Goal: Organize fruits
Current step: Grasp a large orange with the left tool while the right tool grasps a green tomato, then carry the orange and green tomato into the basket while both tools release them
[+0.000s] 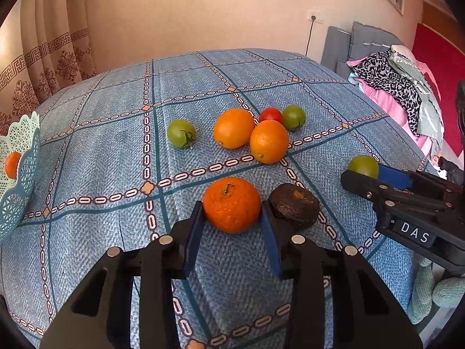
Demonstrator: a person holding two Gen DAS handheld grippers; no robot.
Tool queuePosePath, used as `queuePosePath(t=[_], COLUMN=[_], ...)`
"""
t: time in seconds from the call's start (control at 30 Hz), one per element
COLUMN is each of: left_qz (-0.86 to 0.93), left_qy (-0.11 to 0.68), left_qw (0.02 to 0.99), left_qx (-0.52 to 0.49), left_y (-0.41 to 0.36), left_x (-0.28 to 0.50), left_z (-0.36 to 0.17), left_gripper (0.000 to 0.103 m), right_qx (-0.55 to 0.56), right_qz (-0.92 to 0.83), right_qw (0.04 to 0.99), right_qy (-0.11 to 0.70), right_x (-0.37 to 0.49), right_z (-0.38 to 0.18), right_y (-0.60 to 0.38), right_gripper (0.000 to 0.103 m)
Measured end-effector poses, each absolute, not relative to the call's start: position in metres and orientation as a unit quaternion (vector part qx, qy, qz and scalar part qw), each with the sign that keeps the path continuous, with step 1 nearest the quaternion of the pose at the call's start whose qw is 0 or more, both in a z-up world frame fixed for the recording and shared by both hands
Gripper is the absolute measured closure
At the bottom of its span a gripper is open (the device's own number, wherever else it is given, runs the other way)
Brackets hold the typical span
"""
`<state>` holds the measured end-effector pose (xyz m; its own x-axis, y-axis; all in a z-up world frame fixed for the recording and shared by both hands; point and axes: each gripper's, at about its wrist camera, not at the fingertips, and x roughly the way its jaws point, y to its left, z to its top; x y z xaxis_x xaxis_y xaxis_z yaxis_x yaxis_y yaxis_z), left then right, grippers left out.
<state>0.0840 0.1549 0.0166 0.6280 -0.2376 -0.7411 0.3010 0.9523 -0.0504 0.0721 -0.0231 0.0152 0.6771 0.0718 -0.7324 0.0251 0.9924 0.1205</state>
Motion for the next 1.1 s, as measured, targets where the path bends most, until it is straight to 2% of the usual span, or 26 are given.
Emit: queuePosePath(t=[0.07,0.23,0.73,1.1], left_qz=[-0.148,-0.145,-0.125,-0.099], left_qy=[0.404,0.397,0.372,0.338], left_qw=[0.902,0.906,0.919,0.936], left_qx=[0.032,0.020,0.032,0.022], left_y=[0.158,0.166,0.173,0.197], left_x=[0.083,0.079,0.062,0.053], left_z=[0.017,0.020,0.032,0.060], left_gripper=[0.064,0.064,0.064,0.064], right_qx=[0.058,0.059,0.076,0.077], right_qz=[0.013,0.016,0.024,0.042], right_qw=[0.914,0.917,0.924,0.934], right_qy=[0.401,0.395,0.373,0.346], right_x=[0.071,0.068,0.058,0.056], right_z=[0.015,0.015,0.026,0.057], right_y=[-0.022,-0.022,-0.028,-0.011], right_gripper=[0.063,0.069,0.069,0.069])
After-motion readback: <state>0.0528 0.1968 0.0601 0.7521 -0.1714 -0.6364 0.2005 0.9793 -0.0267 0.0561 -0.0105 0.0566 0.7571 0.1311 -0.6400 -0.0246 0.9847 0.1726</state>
